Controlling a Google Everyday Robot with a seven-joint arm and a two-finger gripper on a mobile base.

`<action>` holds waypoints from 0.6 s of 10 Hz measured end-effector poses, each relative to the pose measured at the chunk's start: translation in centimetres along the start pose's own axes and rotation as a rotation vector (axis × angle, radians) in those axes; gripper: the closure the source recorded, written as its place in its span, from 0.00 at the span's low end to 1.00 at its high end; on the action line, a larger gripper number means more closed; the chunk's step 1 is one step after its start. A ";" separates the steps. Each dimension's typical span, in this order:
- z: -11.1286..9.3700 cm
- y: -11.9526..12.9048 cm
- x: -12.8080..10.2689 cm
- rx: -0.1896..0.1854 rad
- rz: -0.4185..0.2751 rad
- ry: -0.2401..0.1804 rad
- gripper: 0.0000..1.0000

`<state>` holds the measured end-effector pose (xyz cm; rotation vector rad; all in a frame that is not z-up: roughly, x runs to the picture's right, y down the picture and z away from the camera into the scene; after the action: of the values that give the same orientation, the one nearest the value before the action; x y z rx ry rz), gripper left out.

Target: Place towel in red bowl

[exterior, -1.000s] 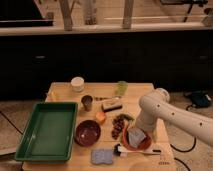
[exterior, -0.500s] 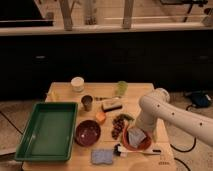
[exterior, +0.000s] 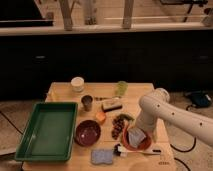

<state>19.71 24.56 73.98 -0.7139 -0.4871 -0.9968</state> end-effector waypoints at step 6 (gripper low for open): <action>0.0 0.0 0.0 0.000 0.000 0.000 0.20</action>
<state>19.72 24.56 73.98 -0.7139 -0.4870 -0.9967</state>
